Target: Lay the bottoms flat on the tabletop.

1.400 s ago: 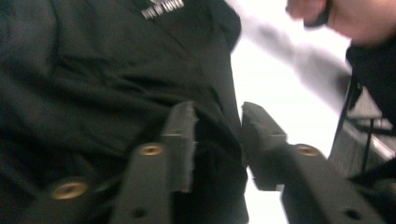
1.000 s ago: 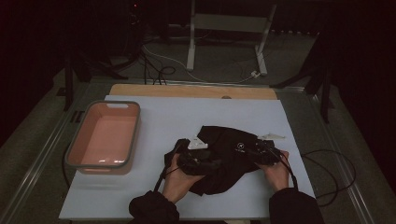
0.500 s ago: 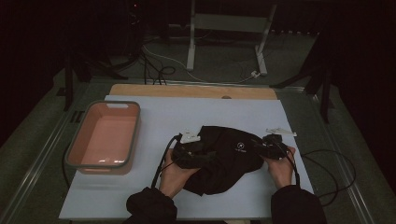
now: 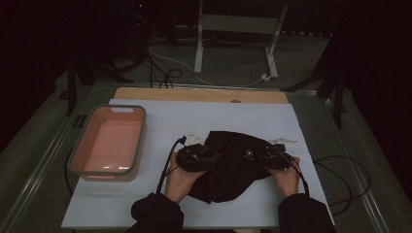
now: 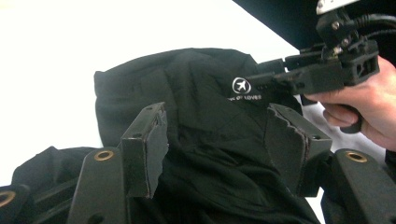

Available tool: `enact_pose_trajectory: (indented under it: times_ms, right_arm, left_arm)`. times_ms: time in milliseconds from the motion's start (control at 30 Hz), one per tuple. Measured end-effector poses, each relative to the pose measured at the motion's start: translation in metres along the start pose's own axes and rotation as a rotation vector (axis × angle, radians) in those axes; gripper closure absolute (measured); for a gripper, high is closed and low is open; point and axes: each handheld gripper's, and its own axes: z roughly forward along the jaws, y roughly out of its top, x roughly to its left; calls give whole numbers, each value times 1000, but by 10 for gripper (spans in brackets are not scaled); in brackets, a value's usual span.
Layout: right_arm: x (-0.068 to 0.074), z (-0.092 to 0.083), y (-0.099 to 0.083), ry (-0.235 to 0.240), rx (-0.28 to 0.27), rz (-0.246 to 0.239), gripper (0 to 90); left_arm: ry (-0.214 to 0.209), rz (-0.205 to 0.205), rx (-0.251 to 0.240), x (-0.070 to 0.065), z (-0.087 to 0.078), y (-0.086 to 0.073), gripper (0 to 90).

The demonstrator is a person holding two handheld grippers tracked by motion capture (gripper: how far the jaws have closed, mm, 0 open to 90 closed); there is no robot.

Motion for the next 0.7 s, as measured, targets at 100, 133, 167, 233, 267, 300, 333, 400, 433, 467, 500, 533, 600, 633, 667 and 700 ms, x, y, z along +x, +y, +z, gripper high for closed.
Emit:
enact_pose_trajectory:
  times_ms: [100, 133, 167, 233, 267, 300, 333, 400, 433, 467, 500, 533, 600, 633, 667, 700]
  right_arm:
    - [2, 1, -2, -17, 12, -18, 506]
    - [3, 1, -2, -25, 11, -29, 528]
    - [4, 1, -2, -37, 14, -28, 583]
    - [6, 1, -2, -40, 15, -41, 676]
    - [6, 0, -2, -43, 17, -44, 740]
    - [6, 0, -2, -46, 19, -41, 798]
    - [4, 0, -2, -45, 19, -37, 840]
    - [1, -2, -3, -36, 13, -13, 862]
    - [0, -2, -3, -31, 6, -3, 864]
    - [-2, -4, -3, -30, -6, 5, 866]
    - [-4, -7, -3, -28, -18, 14, 867]
    - [-4, -7, -3, -28, -18, 14, 867]
    - [-10, -15, -1, -18, -57, 39, 867]
    - [-12, -18, -1, -19, -67, 44, 866]
    - [-14, -21, -1, -18, -74, 51, 866]
    - [-17, -23, -1, -15, -84, 55, 866]
  left_arm:
    - [4, -8, -4, 2, 0, 1, 402]
    - [7, -7, -4, 3, 0, 1, 402]
    - [9, -8, -5, 4, 1, 1, 402]
    - [13, -12, -8, 5, 2, 2, 402]
    - [15, -16, -10, 6, 2, 3, 404]
    - [18, -19, -11, 7, 3, 3, 404]
    - [18, -19, -9, 7, 4, 3, 404]
    - [20, -19, -9, 7, 6, 4, 405]
    - [22, -17, -9, 8, 7, 4, 405]
    - [26, -17, -8, 8, 9, 5, 406]
    - [26, -19, -9, 9, 10, 5, 406]
    - [26, -19, -9, 9, 10, 5, 406]
    - [33, -25, -9, 11, 14, 6, 407]
    - [36, -20, -6, 12, 15, 7, 408]
    - [41, -20, -4, 13, 16, 7, 409]
    - [46, -21, -4, 14, 18, 7, 410]
